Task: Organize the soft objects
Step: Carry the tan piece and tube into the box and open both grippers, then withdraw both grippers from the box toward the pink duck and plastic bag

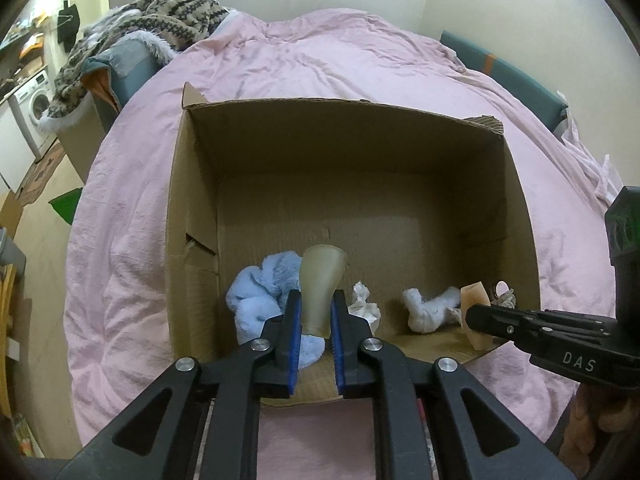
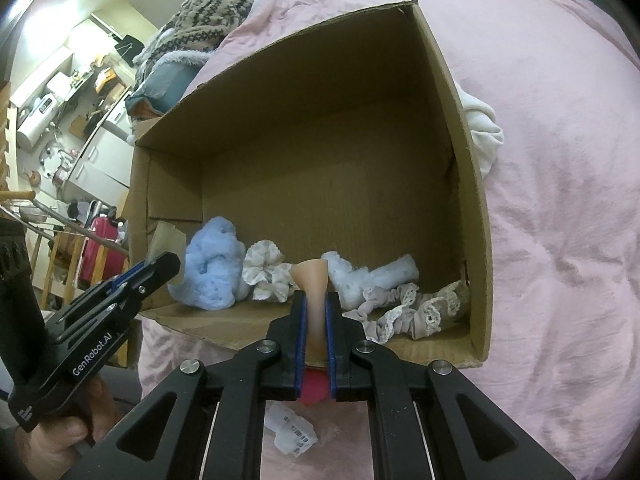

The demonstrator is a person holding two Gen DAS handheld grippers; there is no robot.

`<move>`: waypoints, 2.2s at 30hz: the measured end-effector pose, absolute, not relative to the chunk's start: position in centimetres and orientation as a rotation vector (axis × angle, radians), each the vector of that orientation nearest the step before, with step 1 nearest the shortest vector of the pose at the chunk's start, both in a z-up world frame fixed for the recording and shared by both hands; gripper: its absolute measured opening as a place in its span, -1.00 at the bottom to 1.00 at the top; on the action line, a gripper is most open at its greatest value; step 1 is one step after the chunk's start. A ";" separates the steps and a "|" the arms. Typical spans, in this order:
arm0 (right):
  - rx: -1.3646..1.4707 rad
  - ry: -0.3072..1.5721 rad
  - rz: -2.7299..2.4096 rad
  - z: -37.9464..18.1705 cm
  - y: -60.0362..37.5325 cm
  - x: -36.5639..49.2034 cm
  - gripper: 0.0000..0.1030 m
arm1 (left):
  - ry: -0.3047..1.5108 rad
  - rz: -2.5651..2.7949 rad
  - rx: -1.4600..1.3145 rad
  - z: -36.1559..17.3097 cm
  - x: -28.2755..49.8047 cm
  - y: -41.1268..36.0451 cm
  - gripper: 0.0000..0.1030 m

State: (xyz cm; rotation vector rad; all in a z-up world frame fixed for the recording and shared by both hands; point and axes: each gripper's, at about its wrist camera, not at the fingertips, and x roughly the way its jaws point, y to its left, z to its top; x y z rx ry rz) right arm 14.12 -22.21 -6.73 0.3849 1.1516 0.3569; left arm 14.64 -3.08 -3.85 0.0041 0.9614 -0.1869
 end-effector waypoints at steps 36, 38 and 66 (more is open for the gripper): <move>0.454 1.072 0.272 -5.8 -23.7 14.3 0.44 | 0.901 -0.163 0.047 -2.5 13.7 -3.6 0.31; 0.458 1.074 0.270 -5.8 -23.7 14.1 0.44 | 0.903 -0.160 0.046 -2.5 13.5 -3.4 0.31; 0.508 1.199 0.272 -6.8 -23.8 7.3 0.44 | 1.008 -0.087 -0.045 -3.1 7.5 0.0 0.31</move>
